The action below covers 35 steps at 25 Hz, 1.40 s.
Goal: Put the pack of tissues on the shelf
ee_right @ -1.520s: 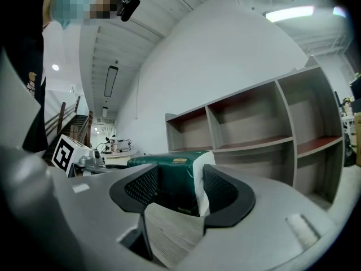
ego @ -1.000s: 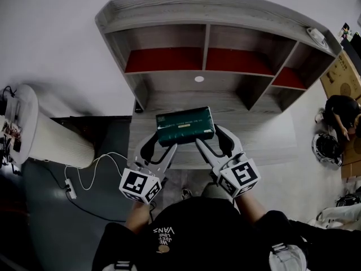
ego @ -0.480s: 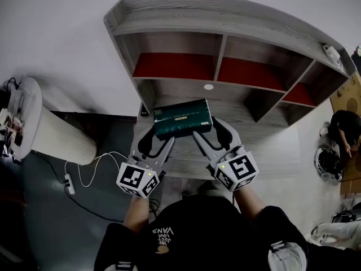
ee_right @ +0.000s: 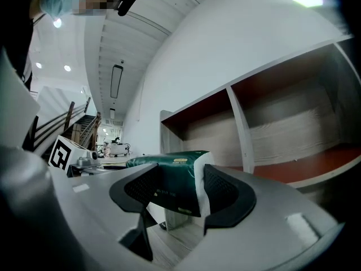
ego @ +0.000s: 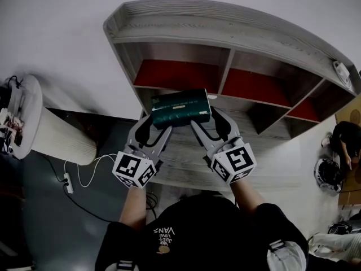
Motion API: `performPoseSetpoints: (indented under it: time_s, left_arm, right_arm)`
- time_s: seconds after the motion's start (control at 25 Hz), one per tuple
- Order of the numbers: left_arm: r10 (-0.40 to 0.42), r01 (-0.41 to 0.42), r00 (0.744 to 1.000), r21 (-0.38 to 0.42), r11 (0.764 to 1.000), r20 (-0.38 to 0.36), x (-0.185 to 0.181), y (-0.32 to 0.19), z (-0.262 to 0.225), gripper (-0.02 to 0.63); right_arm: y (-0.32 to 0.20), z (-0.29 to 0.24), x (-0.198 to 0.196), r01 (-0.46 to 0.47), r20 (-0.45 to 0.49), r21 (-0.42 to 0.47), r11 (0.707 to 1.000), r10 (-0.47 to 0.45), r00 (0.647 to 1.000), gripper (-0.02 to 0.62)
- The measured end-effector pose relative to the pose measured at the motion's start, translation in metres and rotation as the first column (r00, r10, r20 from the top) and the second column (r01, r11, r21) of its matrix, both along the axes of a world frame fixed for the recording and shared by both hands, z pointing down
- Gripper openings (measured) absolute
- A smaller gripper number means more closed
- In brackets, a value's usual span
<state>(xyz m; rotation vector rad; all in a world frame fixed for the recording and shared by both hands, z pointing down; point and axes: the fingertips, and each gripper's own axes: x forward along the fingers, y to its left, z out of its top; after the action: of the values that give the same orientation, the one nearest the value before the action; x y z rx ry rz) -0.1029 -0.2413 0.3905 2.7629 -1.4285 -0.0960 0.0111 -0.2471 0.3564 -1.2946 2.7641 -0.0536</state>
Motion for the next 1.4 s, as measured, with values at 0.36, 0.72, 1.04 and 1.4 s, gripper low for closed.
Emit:
performPoseSetpoints:
  time_s: [0.36,0.72,1.04,1.4]
  left_arm:
    - [-0.007,0.006,1.000,0.030,1.000,0.027,-0.007,-0.041,-0.014,0.275]
    - [0.001,-0.003,0.998,0.033,0.999,0.063,-0.007,-0.077,-0.014,0.273]
    - [-0.038,0.033,0.995,0.048,0.998,0.095,-0.010,-0.096,-0.017,0.273]
    - [-0.070,0.065,0.993,0.058,0.996,0.095,-0.015,-0.111,-0.019,0.273]
  right_arm:
    - [-0.039,-0.011,-0.008,-0.020,0.010,0.023,1.000,0.019,1.000,0.241]
    - [-0.070,-0.009,-0.007,-0.094,0.014,-0.002,0.996,0.094,0.995,0.242]
    - [-0.089,-0.007,-0.010,-0.117,0.001,-0.004,0.993,0.117,0.993,0.244]
    - [-0.100,-0.007,-0.010,-0.105,0.038,0.006,0.994,0.105,0.994,0.244]
